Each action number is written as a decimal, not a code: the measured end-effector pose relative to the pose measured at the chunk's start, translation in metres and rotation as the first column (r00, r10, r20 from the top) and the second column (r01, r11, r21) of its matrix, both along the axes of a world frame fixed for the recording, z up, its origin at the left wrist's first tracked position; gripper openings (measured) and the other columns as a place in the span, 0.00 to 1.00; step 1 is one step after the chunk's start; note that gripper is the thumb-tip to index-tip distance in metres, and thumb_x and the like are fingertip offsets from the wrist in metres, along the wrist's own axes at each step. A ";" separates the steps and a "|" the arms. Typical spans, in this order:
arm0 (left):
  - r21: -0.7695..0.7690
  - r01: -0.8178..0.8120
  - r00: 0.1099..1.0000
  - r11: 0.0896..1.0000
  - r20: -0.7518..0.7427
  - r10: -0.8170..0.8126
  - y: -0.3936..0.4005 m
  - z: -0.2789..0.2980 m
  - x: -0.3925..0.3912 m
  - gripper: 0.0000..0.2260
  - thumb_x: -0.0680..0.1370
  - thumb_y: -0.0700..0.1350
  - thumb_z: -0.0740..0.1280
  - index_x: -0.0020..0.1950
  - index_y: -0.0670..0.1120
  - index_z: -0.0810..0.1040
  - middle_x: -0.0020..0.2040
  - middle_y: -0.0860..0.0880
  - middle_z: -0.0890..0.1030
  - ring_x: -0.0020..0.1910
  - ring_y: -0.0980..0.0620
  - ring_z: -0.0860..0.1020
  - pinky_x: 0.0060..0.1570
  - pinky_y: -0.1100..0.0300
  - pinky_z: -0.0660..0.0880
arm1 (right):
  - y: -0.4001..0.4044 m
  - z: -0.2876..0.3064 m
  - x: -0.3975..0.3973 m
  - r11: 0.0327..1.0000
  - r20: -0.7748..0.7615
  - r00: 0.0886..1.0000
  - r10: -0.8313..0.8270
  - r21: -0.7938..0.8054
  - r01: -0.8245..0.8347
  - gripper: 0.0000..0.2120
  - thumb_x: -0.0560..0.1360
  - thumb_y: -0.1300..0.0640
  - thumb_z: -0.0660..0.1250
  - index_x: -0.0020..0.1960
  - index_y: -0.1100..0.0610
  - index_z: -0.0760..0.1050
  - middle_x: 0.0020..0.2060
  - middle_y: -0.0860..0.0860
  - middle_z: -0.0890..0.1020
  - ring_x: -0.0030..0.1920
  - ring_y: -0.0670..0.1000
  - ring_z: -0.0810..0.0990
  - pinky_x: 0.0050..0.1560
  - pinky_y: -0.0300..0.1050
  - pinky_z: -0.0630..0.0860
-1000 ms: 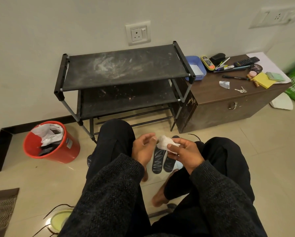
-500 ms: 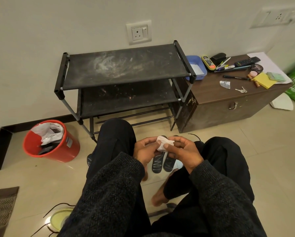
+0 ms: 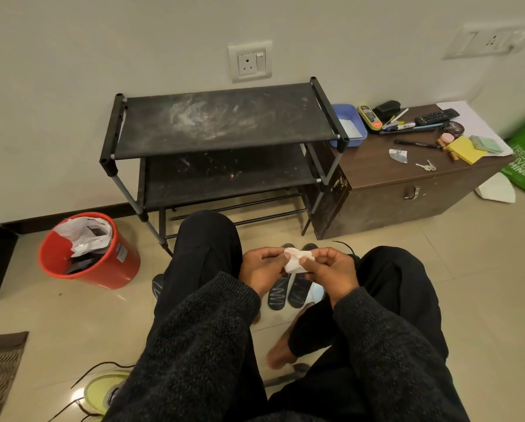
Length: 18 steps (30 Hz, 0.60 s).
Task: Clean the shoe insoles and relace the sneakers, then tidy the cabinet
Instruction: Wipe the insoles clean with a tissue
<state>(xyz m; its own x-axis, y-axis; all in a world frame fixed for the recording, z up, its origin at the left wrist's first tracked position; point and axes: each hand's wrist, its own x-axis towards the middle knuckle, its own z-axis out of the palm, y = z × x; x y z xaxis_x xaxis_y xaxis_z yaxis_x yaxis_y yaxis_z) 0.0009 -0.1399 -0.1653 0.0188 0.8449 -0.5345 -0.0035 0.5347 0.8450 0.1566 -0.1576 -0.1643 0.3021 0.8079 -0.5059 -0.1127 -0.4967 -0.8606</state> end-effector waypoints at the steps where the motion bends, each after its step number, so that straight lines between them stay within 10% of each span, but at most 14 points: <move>1: 0.022 0.022 0.998 1.000 -0.062 -0.020 0.000 -0.003 0.000 0.08 0.76 0.43 0.74 0.55 0.45 0.85 0.49 0.46 0.87 0.47 0.51 0.85 0.45 0.61 0.82 | 0.000 -0.002 -0.001 0.999 0.102 0.995 0.022 0.036 -0.025 0.08 0.71 0.67 0.76 0.49 0.62 0.80 0.46 0.59 0.85 0.47 0.60 0.85 0.50 0.59 0.83; 11: 0.128 0.066 0.936 0.990 -0.352 -0.017 0.000 -0.010 0.006 0.08 0.71 0.53 0.77 0.42 0.49 0.85 0.33 0.52 0.85 0.36 0.54 0.84 0.49 0.52 0.82 | -0.005 -0.002 -0.009 0.959 0.502 0.856 0.121 0.165 -0.232 0.06 0.72 0.59 0.76 0.44 0.52 0.80 0.39 0.46 0.84 0.41 0.42 0.82 0.40 0.34 0.77; 18: 0.138 0.092 0.955 0.986 -0.293 -0.049 0.000 -0.004 0.006 0.19 0.80 0.58 0.66 0.38 0.47 0.85 0.32 0.49 0.85 0.35 0.52 0.85 0.46 0.51 0.83 | -0.005 -0.005 -0.014 0.928 0.526 0.822 0.218 0.150 -0.341 0.08 0.71 0.54 0.78 0.48 0.51 0.83 0.42 0.44 0.85 0.45 0.42 0.83 0.48 0.41 0.82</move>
